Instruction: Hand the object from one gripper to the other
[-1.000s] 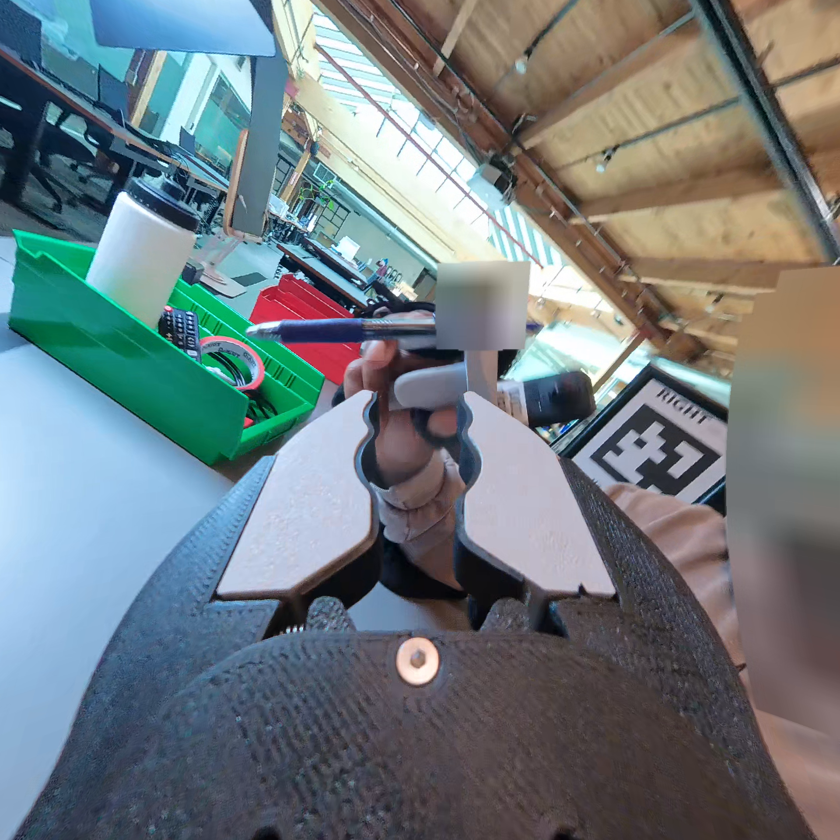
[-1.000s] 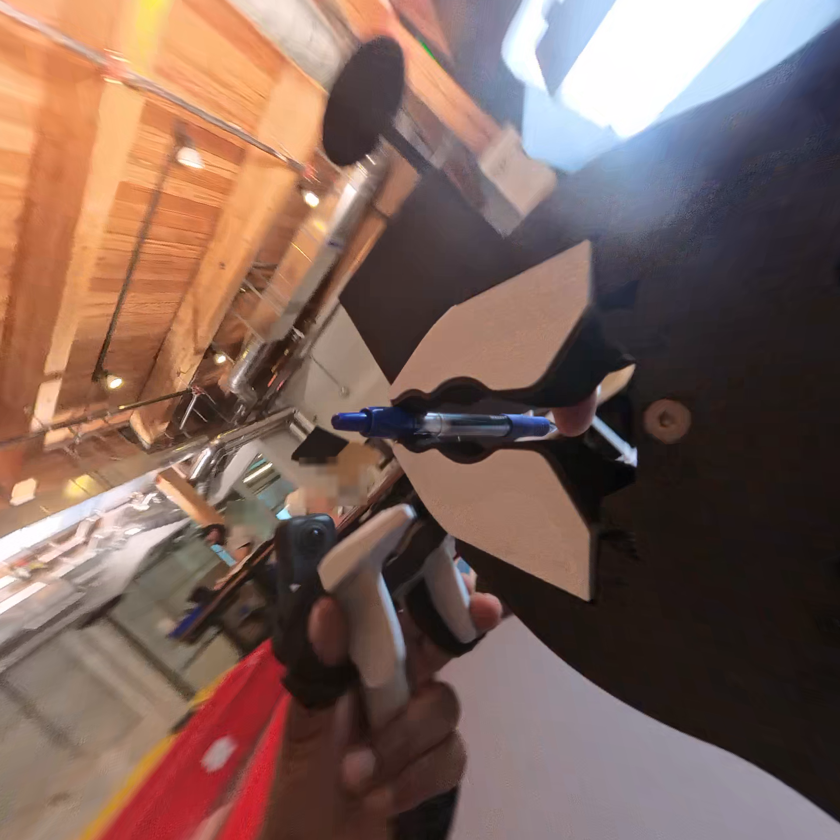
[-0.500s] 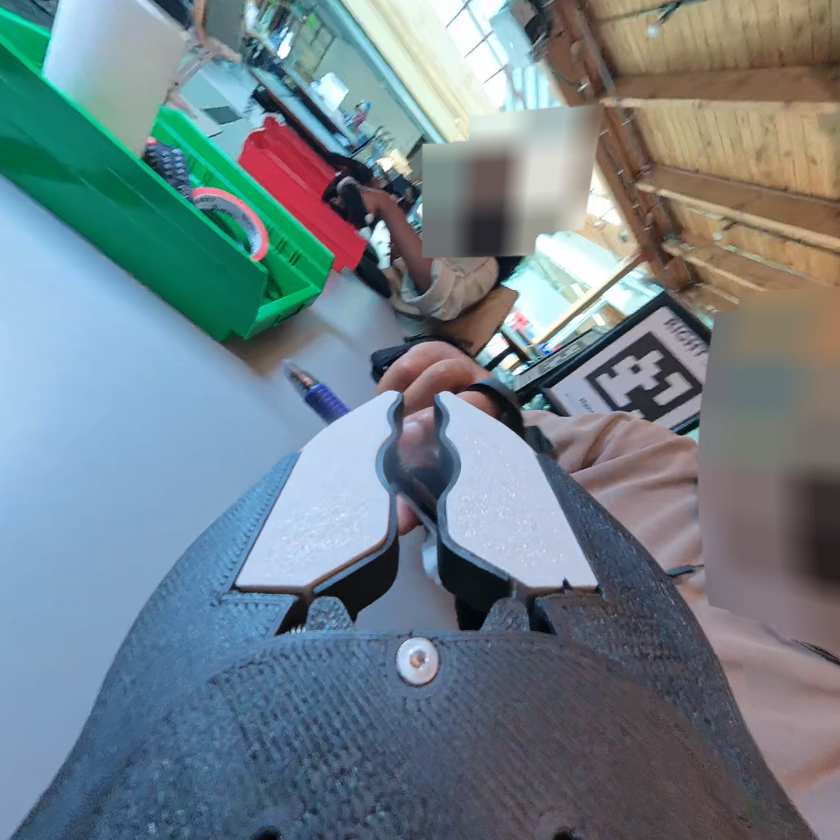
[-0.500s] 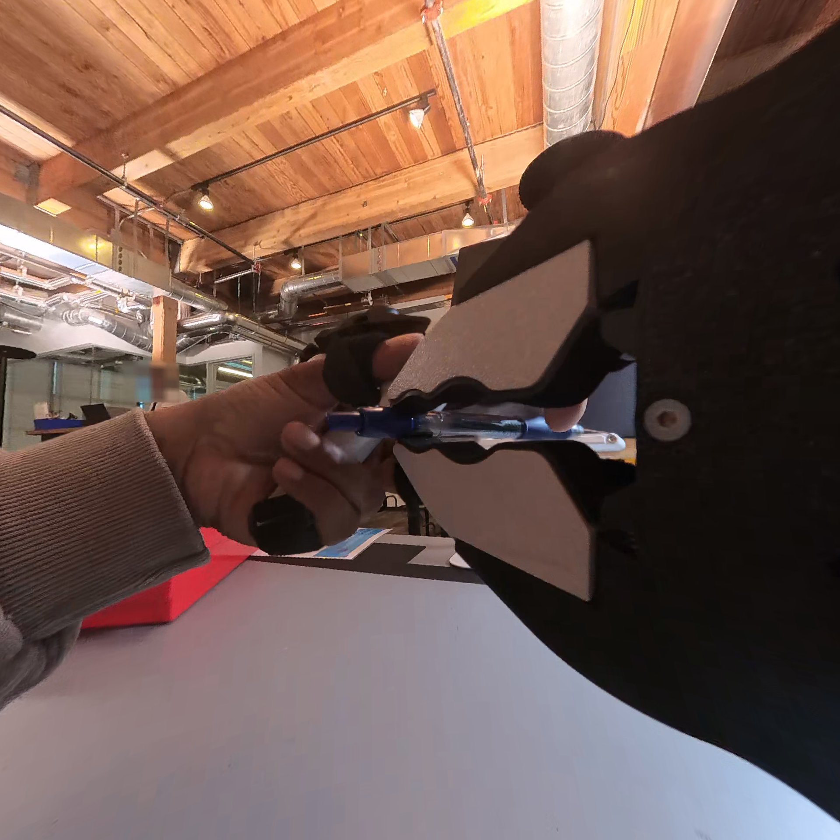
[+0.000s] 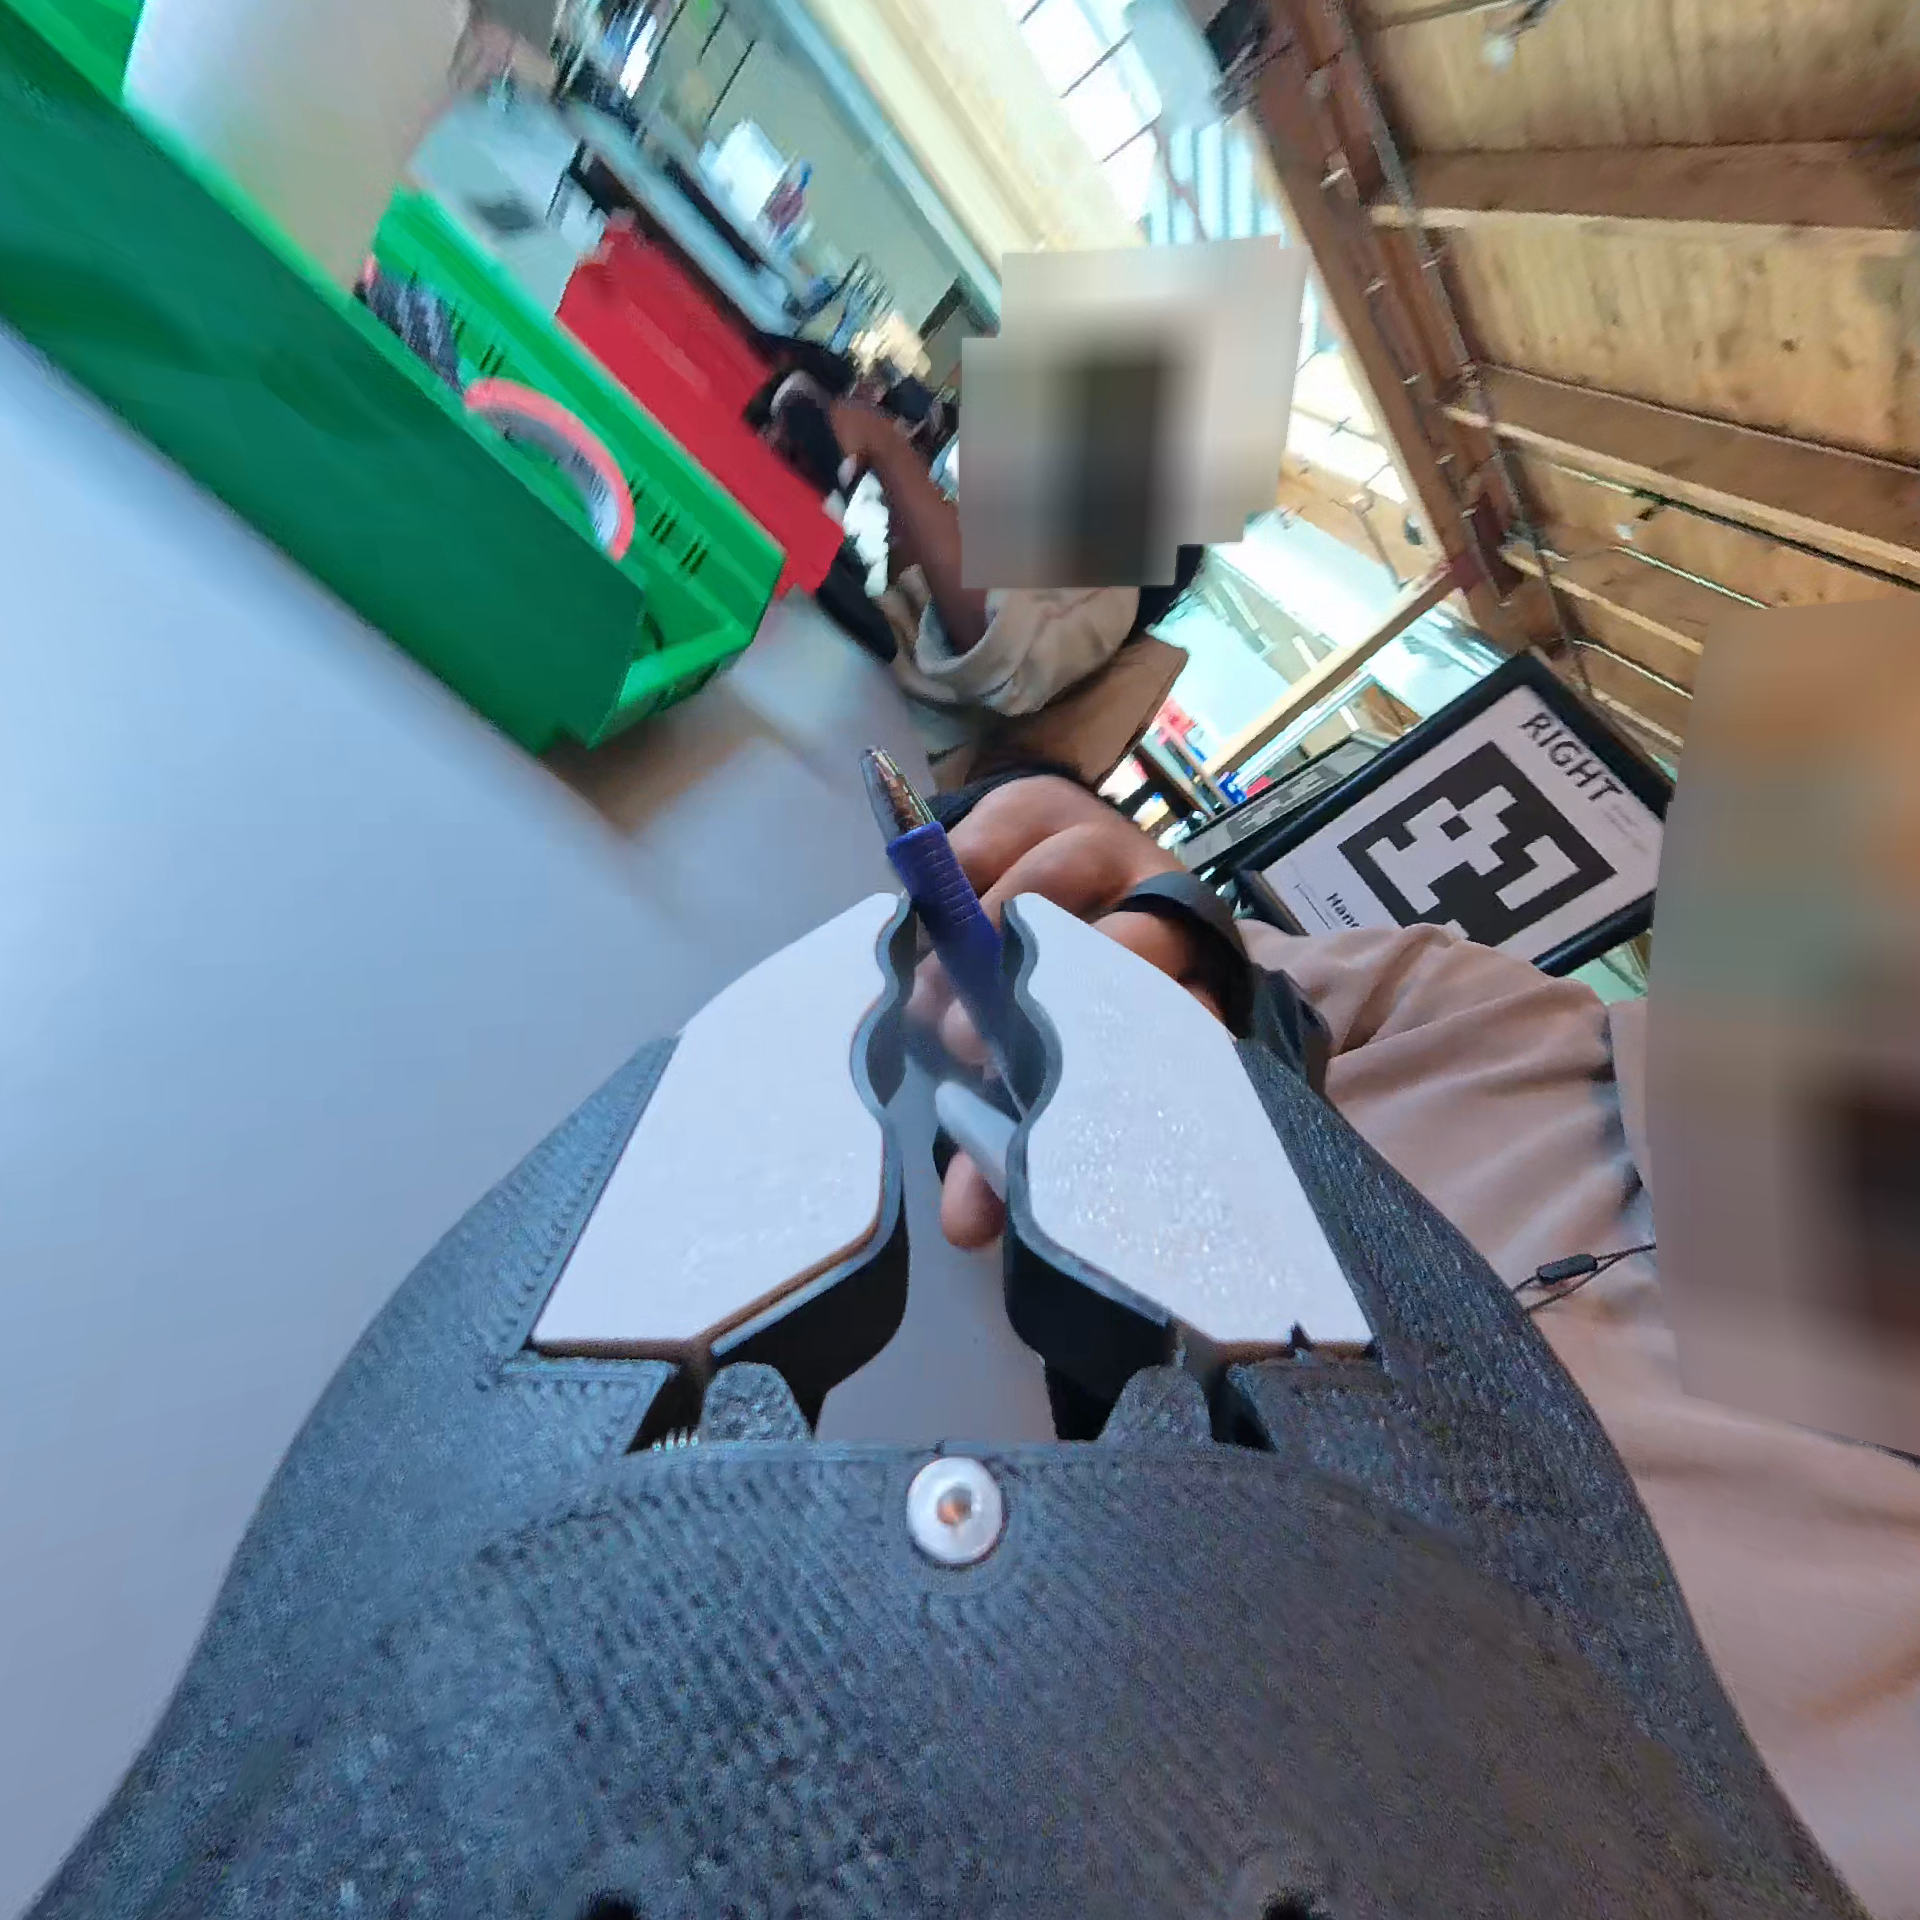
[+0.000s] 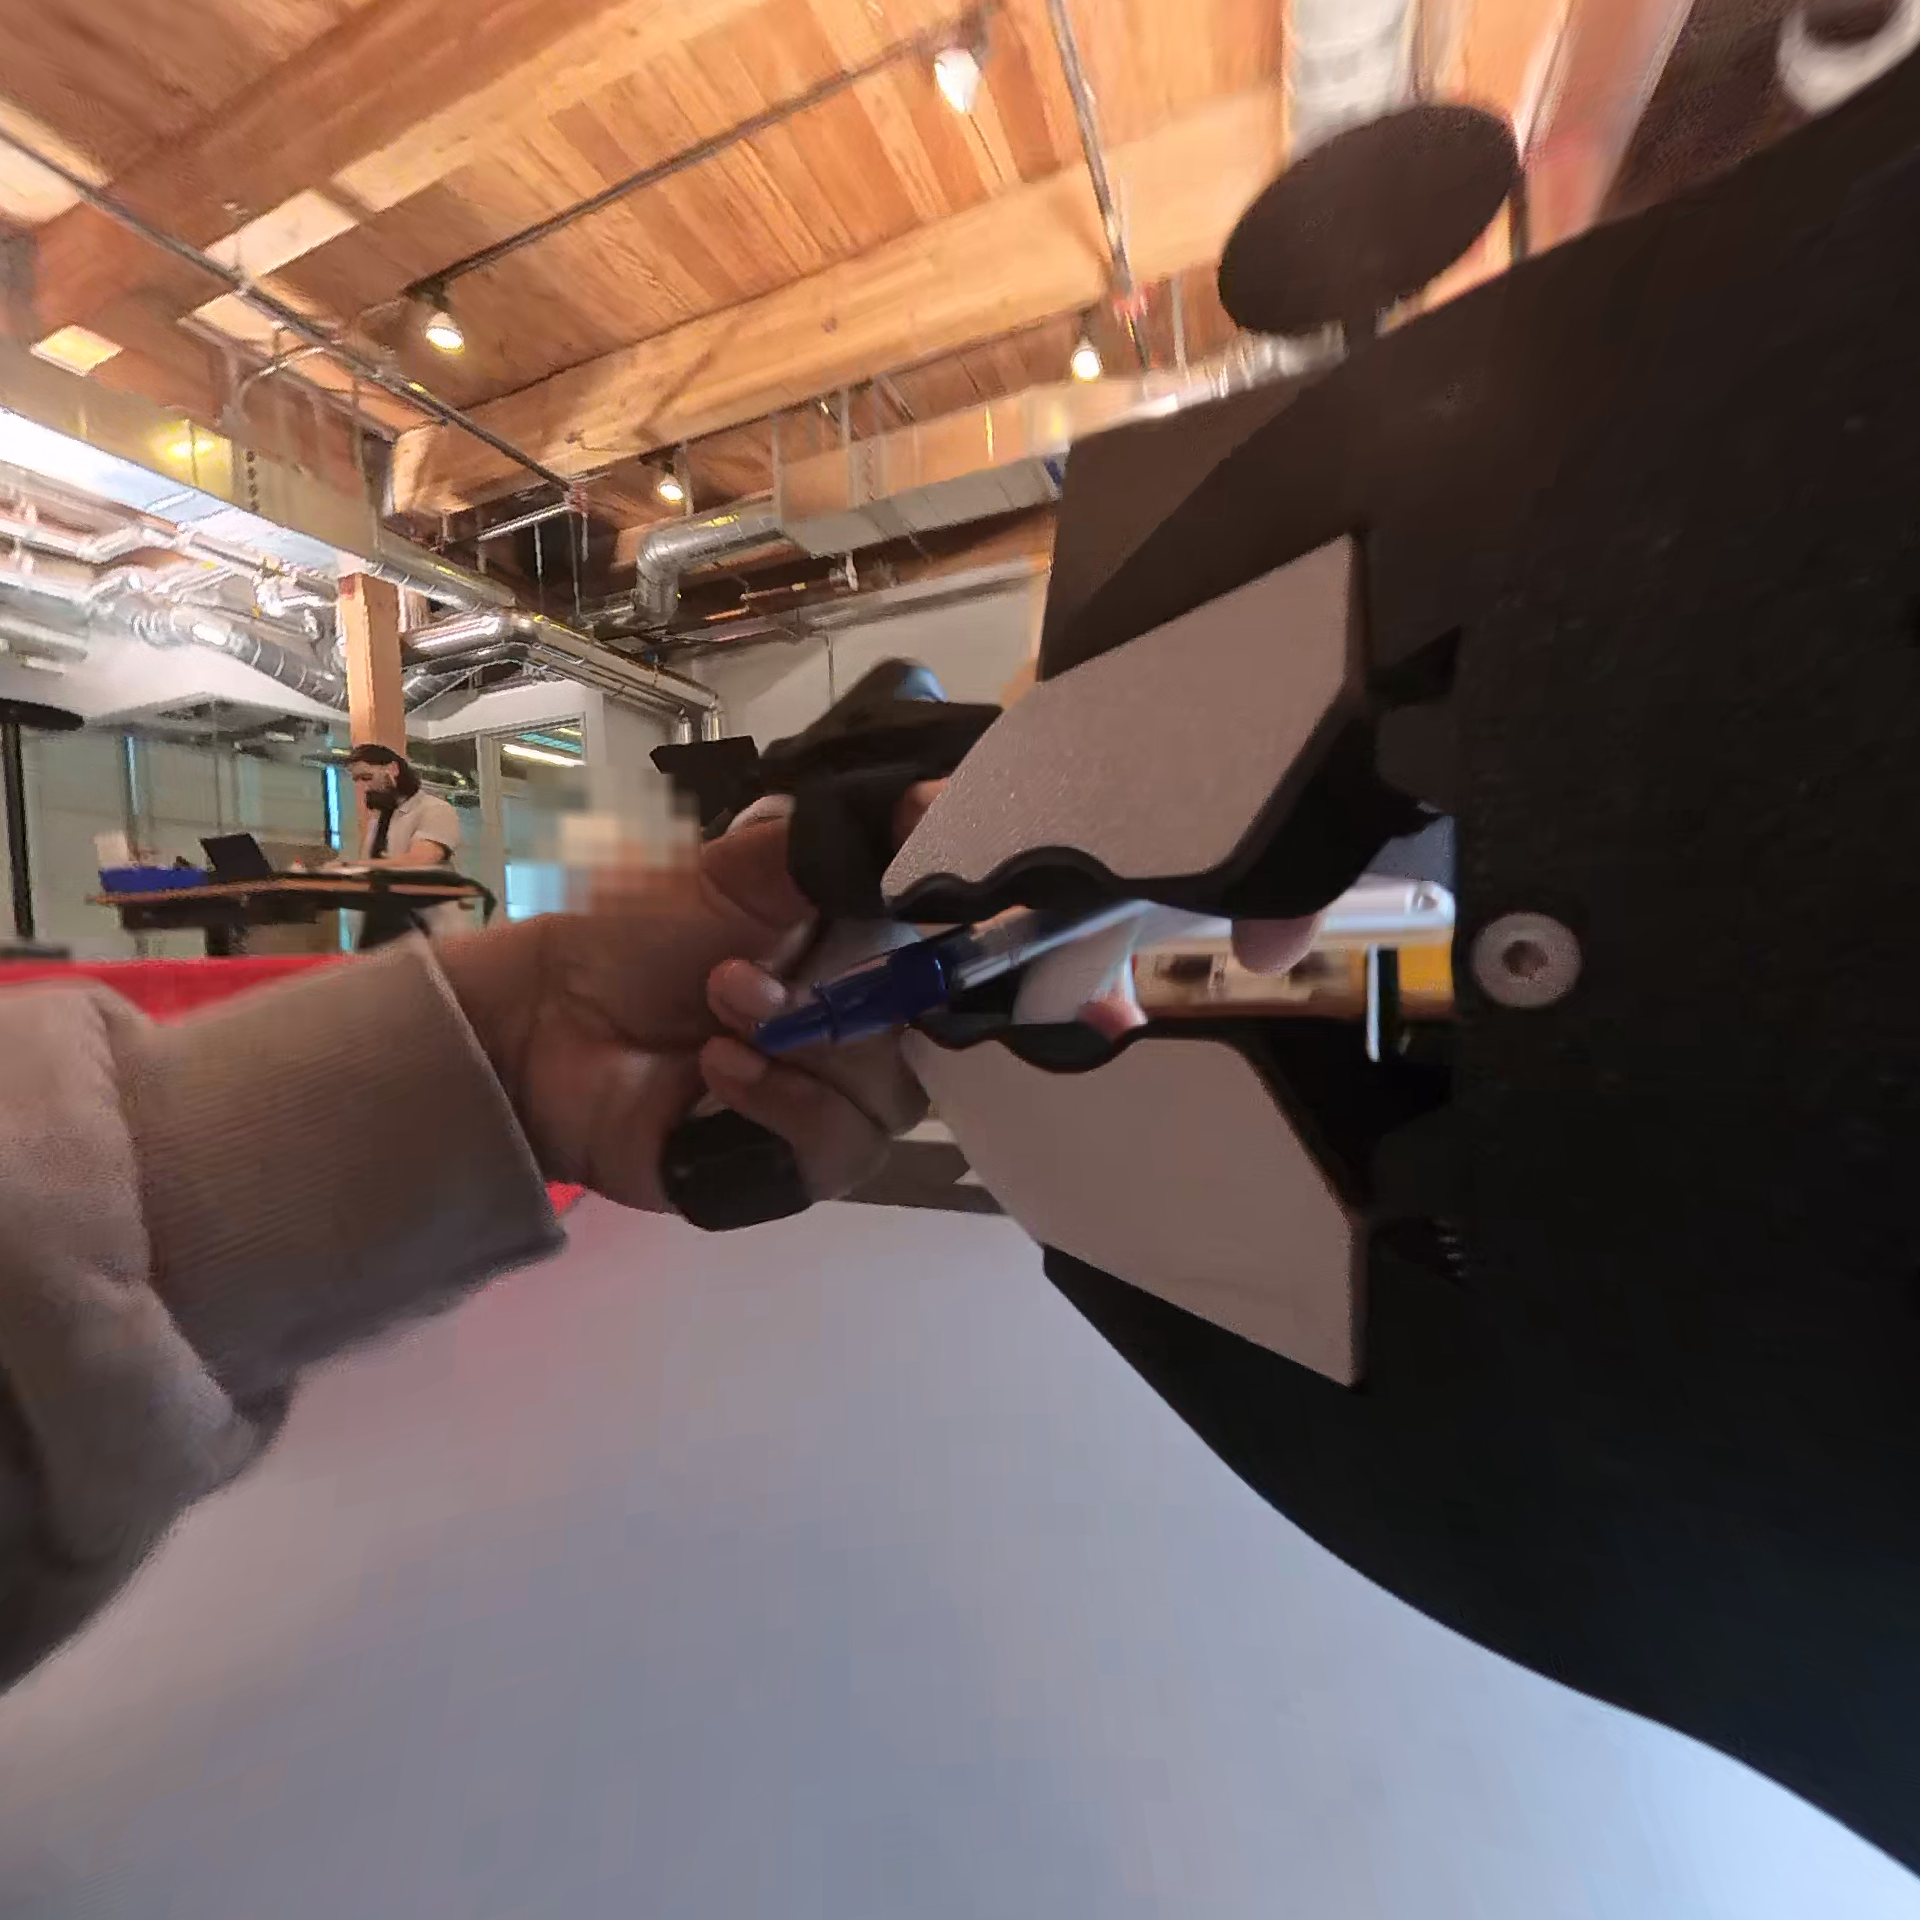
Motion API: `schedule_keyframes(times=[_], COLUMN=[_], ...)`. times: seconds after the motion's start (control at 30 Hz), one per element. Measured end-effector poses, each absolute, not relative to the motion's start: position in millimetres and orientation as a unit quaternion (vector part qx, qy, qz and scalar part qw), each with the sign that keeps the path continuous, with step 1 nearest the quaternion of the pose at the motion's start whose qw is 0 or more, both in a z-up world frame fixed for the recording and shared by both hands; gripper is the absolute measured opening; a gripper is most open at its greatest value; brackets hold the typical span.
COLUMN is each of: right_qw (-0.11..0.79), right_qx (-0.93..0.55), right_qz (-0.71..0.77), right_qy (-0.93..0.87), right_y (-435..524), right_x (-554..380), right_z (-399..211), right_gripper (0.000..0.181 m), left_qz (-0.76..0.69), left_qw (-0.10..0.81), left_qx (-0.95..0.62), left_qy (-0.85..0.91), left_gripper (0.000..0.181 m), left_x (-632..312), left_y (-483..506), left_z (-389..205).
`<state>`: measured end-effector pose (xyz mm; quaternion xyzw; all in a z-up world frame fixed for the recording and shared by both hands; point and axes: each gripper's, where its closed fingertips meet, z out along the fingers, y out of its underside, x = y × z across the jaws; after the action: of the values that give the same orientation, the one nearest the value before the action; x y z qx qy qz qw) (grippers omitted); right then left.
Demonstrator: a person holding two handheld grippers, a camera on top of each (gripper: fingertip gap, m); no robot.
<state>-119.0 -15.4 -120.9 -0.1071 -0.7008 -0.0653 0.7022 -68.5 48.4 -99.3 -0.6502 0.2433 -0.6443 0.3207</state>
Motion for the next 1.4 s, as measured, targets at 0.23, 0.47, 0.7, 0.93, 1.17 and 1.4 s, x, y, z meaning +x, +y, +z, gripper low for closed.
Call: schedule_keyframes(times=[0.23, 0.47, 0.7, 0.93, 1.17, 1.4], right_qw=[0.457, 0.283, 0.302, 0.524, 0.623, 0.631], right_qx=[-0.335, -0.394, -0.38, -0.53, -0.596, -0.581], right_qz=[0.531, 0.675, 0.668, 0.496, 0.31, 0.279], right_qy=[-0.63, -0.556, -0.564, -0.446, -0.4, -0.432], right_y=[-60.0, -45.7, -53.7, 42.8, 80.5, 66.6], right_x=[-91.5, -89.4, -93.7, -98.0, -91.9, -103.4], right_z=[-55.8, -69.6, -71.1, -65.2, -90.5, -101.6], right_gripper=[0.056, 0.044, 0.014, 0.014, 0.014, 0.014], left_qz=[-0.646, -0.645, -0.649, -0.437, -0.217, -0.164], left_qw=[0.522, 0.536, 0.525, 0.655, 0.709, 0.704], left_qx=[-0.467, -0.376, -0.377, -0.546, -0.631, -0.642], left_qy=[0.305, 0.394, 0.401, 0.286, 0.23, 0.255], left_gripper=[0.01, 0.01, 0.011, 0.016, 0.036, 0.014], left_x=[-110.9, -89.7, -76.9, -97.5, -83.6, -86.0], left_y=[15.6, -29.7, -33.5, 33.1, 63.2, 69.8], left_z=[-4.1, 6.9, 2.6, 4.4, -20.3, -34.9])
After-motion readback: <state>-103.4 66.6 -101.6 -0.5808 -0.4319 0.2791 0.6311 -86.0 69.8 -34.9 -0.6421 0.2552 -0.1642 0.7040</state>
